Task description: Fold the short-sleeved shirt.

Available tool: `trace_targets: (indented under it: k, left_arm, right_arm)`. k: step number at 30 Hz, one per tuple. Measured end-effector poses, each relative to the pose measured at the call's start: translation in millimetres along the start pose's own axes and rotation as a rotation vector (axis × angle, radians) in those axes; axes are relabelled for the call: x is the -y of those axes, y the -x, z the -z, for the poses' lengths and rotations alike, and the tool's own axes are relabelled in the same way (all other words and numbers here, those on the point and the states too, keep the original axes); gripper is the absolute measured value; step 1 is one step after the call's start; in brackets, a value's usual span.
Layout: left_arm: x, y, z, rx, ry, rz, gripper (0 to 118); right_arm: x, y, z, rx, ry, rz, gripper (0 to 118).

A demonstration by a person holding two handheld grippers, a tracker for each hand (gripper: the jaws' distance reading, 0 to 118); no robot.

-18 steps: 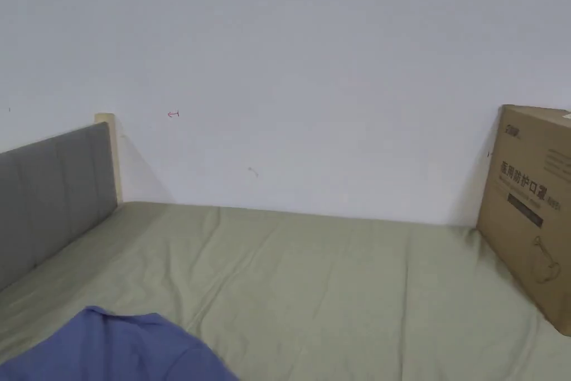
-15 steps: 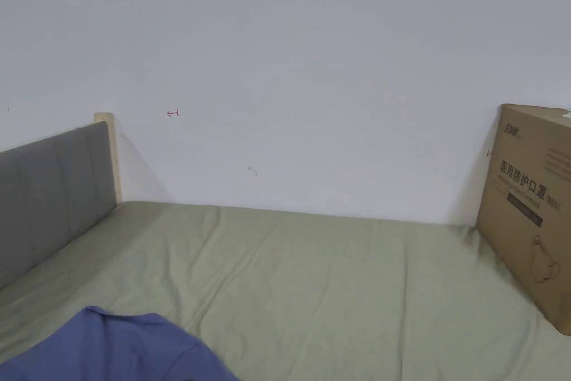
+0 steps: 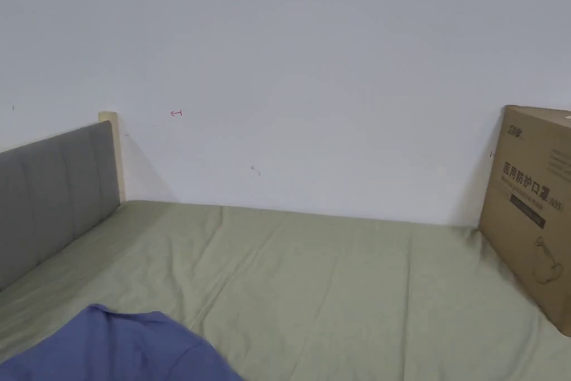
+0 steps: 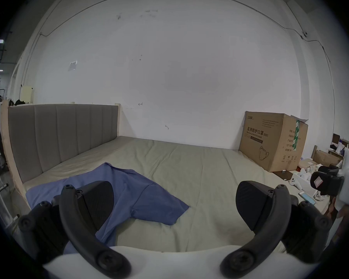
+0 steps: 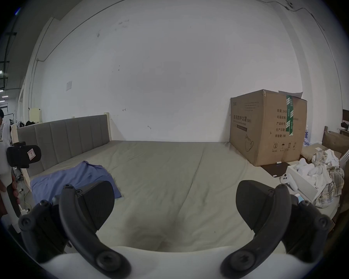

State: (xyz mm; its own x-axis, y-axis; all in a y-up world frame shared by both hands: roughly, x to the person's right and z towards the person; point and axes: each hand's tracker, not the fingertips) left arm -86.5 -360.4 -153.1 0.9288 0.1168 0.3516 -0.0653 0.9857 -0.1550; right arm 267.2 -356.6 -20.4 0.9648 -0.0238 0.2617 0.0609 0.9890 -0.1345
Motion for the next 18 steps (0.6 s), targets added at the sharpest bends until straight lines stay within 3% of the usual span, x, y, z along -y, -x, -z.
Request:
trace_targets:
  k: [9,18]
  left_arm:
    - [-3.4,-7.9,-0.4,0.003,-0.006,0.034,118]
    - [-7.5,-8.7,0.6,0.002,-0.009,0.020,118]
  right_arm:
    - [4.5,-16.5,0.5,0.028,0.012,0.074,118]
    - [2.5,-11.2,-5.2,0.030,-0.001,0.032,118]
